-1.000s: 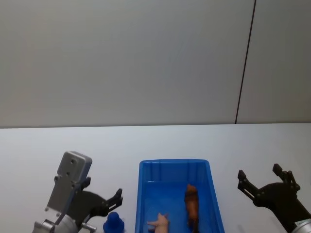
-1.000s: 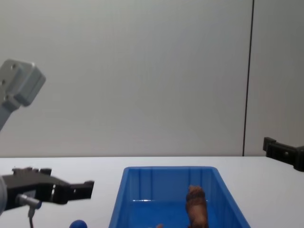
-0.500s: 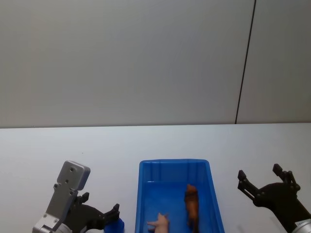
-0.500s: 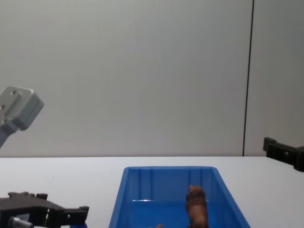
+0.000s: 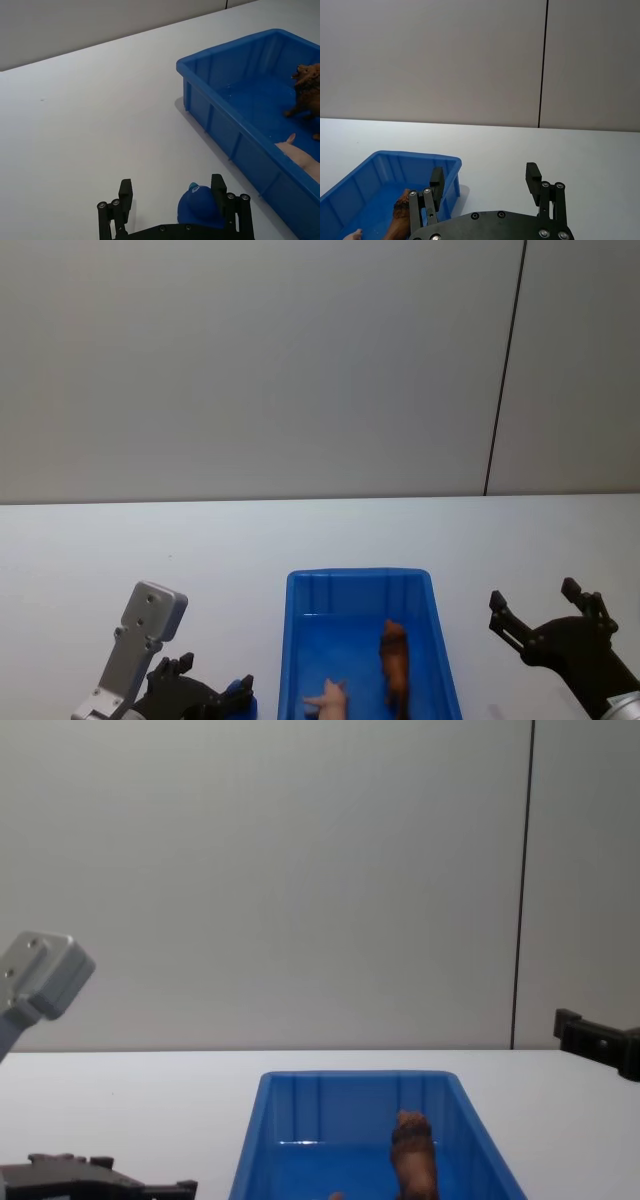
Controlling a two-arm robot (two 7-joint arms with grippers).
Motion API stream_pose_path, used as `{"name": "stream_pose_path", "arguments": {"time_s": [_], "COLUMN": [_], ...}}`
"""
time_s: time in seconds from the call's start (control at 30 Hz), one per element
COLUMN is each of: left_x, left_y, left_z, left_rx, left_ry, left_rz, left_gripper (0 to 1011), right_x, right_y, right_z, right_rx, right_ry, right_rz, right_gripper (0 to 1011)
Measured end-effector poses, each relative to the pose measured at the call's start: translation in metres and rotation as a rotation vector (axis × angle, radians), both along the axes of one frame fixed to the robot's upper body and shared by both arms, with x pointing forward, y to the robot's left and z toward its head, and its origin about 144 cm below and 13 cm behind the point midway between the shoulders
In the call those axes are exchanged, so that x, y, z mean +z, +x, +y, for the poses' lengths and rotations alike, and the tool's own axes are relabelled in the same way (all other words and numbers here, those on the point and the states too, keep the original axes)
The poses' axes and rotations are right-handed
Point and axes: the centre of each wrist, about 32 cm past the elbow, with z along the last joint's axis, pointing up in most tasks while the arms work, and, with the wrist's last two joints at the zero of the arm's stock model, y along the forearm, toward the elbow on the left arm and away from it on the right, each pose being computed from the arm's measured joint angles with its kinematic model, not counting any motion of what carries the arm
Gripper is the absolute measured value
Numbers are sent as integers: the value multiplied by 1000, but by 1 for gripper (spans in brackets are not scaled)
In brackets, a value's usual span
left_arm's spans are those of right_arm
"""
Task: Pick up the two dolls from the table and place them into the box.
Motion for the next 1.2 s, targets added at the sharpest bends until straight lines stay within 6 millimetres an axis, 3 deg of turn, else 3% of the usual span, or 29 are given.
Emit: {"name": "stream_pose_path", "arguments": {"time_s": [0.2,0.83,1.2], "left_x": [-4,-8,-10], "left_y": [1,1,2], "left_z": [0,-2,-2], "left_rx": [-13,-54,-89], "left_ry": [-6,-19,-37], "left_rz": [17,29,31], "left_gripper": [909,282,170], "right_x": [0,0,0], "right_y": [0,0,0], "right_z": [0,0,0], "right_rx": [0,0,0], "right_ry": [0,0,0], "right_rz": [0,0,0], "right_gripper": [1001,1001,1001]}}
